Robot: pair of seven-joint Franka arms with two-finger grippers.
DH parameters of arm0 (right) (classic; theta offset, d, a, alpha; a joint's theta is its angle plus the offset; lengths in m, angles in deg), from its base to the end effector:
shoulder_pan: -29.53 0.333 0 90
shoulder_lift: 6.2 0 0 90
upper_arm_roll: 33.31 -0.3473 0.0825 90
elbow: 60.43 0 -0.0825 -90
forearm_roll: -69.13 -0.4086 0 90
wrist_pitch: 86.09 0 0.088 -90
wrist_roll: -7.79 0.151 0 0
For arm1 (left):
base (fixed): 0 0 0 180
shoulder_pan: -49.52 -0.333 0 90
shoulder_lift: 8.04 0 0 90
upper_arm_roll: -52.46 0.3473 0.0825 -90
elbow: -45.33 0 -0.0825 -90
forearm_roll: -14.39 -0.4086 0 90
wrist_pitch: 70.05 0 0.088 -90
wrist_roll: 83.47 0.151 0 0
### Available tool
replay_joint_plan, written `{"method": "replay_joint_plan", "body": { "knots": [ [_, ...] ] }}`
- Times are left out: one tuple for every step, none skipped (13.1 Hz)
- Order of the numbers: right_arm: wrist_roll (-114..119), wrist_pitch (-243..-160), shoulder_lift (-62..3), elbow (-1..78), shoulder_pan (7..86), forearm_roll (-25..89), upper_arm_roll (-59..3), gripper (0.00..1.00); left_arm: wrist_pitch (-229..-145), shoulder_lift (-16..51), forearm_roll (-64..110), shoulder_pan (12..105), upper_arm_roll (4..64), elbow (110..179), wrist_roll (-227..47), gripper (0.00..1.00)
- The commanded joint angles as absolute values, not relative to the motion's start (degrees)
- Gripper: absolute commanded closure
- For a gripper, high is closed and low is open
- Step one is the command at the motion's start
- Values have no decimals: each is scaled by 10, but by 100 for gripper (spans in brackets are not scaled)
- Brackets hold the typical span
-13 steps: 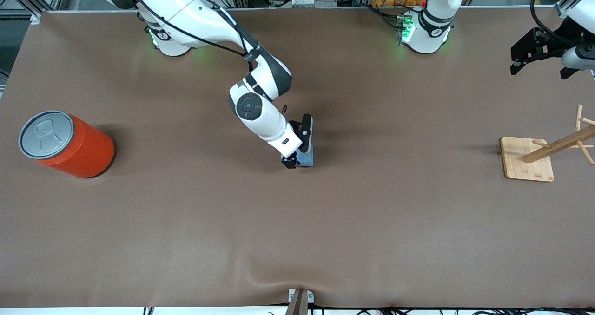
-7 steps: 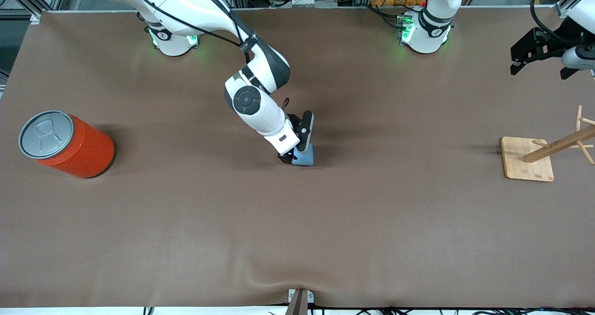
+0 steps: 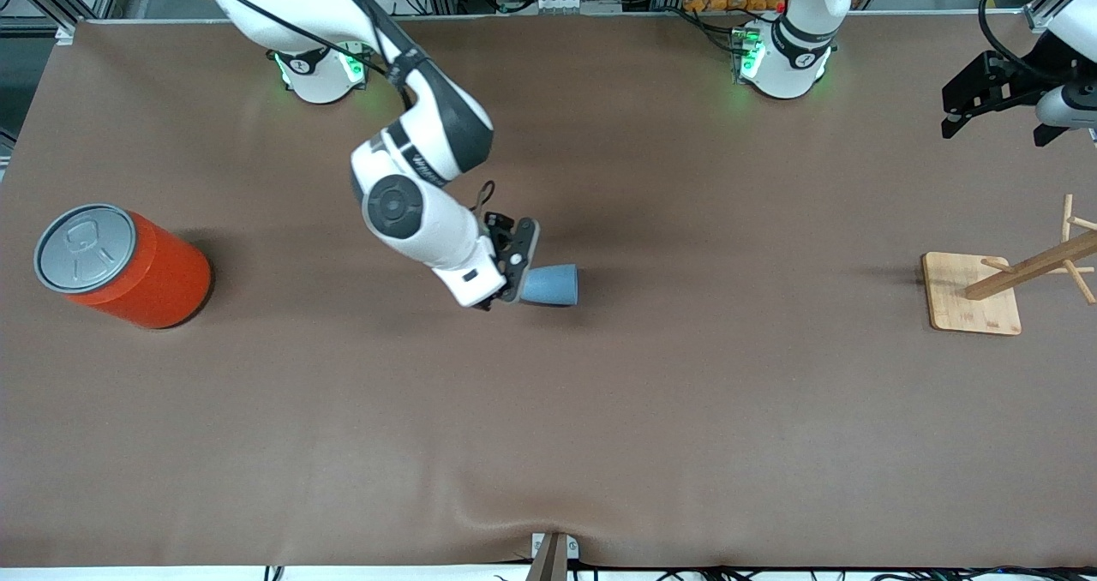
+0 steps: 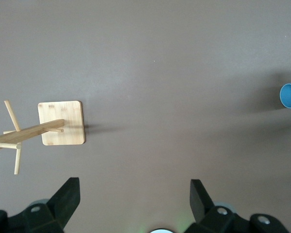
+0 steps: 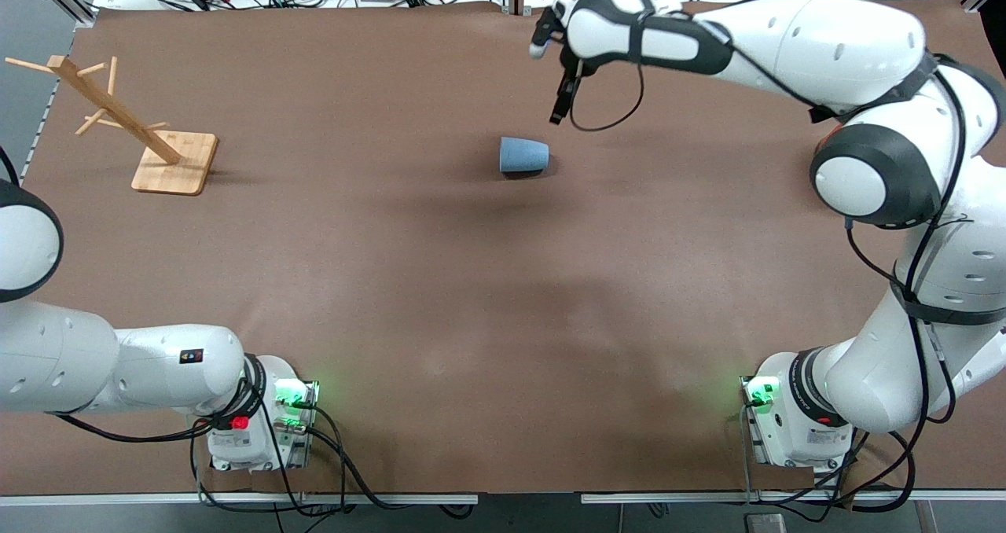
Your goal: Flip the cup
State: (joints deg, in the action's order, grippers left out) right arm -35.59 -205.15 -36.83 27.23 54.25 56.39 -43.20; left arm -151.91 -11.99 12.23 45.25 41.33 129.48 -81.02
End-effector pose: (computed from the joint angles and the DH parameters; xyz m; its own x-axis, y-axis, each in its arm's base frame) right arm 0.6060 0.4216 0.3275 0.3469 0.9180 0.1920 0.9292 -0.3087 -0.2031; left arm 0.5361 -0.0628 0.6871 0.9874 -0.1563 0.0257 -0.1549 -0.9866 -0.0516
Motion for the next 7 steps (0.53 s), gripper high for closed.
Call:
{"method": "replay_joint_plan", "body": {
  "knots": [
    [-300,-2000,-327,273,499,559,-438,0,-1520,-122,125,450,412,1293,-799,0],
    [-282,-1988,-313,272,491,560,-437,0,-1520,-122,125,450,412,1293,-799,0],
    [-264,-1977,-300,273,480,562,-433,0,-1520,-122,125,450,411,1293,-800,0],
    [-244,-1957,-289,274,476,568,-426,0,-1520,-122,125,450,411,1293,-800,0],
    [-218,-1946,-279,272,475,583,-416,0,-1520,-121,125,450,411,1293,-800,0],
    [-184,-1945,-263,273,475,602,-412,0,-1520,-122,125,450,411,1293,-799,0],
    [-140,-1935,-245,272,475,623,-411,0,-1520,-122,125,450,411,1292,-800,0]
  ]
}}
